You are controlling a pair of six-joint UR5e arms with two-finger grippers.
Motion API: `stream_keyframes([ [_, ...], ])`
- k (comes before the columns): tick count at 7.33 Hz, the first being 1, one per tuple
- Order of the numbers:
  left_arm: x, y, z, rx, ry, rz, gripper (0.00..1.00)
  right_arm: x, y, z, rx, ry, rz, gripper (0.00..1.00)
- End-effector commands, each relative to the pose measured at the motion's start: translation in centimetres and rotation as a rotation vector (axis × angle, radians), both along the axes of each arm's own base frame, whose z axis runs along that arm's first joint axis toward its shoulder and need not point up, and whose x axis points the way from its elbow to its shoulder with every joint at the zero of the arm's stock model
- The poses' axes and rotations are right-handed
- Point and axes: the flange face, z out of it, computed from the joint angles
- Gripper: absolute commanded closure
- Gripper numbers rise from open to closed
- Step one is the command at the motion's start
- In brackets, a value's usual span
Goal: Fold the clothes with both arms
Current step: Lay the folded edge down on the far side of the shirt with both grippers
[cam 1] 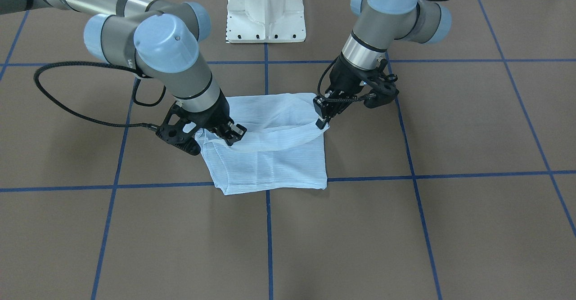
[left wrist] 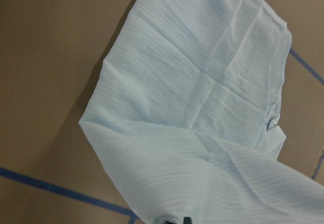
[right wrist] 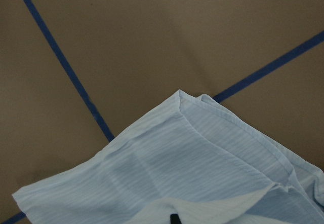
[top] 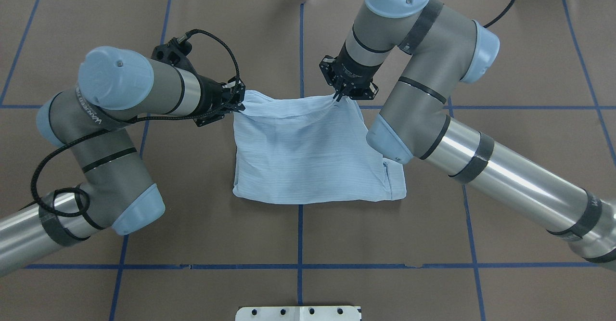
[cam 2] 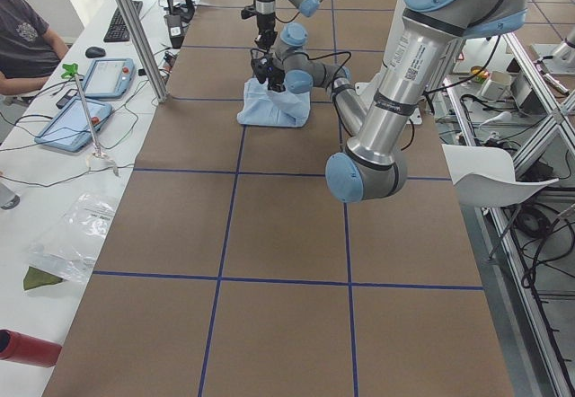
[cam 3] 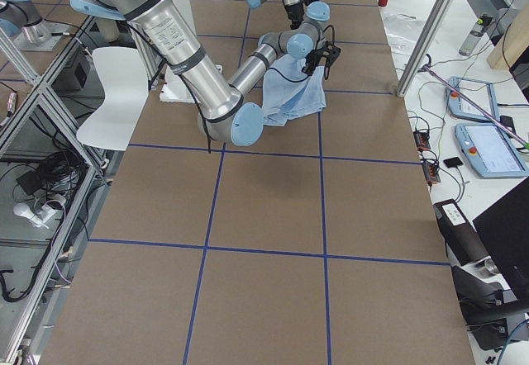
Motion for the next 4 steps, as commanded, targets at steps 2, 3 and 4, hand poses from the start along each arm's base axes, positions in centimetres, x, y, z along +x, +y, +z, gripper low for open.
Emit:
stream_keyframes([
  [2,1.5,-5.6,3.2,0.029,0.017,-0.032,1.00,-1.9,-4.7,1.1,-0.010,0.021,0.020,1.00],
  [3,1.9,-6.0,3.6,0.043,0.033,-0.034,1.00,-2.9,-5.6,1.4,0.009,0.003,0.016,1.00],
  [4,1.8,-6.1,3.6,0.046,0.037,-0.036,1.00,-3.0,-5.7,1.5,0.008,0.004,0.016,1.00],
])
